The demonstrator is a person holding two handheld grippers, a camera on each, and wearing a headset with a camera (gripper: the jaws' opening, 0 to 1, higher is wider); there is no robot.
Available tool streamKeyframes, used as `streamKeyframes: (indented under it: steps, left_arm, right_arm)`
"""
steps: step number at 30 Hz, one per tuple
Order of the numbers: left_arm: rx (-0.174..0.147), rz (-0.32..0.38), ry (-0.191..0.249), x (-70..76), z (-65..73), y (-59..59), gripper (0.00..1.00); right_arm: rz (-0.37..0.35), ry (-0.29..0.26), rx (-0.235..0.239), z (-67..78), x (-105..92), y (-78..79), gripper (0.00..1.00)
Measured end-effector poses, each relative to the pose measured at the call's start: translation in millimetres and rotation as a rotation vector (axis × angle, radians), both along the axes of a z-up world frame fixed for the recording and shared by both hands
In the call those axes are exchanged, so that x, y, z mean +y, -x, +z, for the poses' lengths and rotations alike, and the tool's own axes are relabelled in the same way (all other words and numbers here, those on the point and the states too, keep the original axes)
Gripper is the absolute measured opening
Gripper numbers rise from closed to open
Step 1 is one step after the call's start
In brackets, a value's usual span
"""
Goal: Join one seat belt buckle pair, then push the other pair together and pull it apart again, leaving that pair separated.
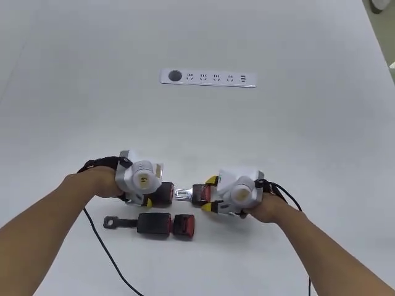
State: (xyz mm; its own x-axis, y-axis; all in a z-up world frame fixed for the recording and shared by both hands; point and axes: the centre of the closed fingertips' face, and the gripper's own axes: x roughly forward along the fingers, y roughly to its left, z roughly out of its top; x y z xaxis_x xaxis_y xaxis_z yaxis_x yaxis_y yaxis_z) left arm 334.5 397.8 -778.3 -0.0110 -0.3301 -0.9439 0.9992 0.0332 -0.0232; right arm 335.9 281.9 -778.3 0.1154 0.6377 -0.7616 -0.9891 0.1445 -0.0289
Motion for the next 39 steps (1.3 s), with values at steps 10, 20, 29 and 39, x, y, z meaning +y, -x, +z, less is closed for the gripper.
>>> streamKeyframes:
  steps: [10, 20, 29, 39]
  left_arm:
    - [0.001, 0.000, -0.001, -0.6, 1.1, 1.0, 0.34]
    - [0.000, 0.004, 0.002, -1.1, 1.3, 0.7, 0.34]
    - [-0.003, 0.001, 0.005, -2.6, 3.9, 1.8, 0.34]
    - [-0.008, -0.004, 0.009, -2.2, 3.0, 1.0, 0.34]
  right_arm:
    - [0.000, 0.026, -0.002, -0.7, -21.9, -0.9, 0.31]
    - [0.004, 0.050, -0.005, -2.1, -40.6, 1.2, 0.31]
    - [0.008, 0.061, -0.002, -1.0, -49.6, 1.4, 0.32]
    - [0.007, 0.066, 0.001, 0.2, -50.6, 1.6, 0.32]
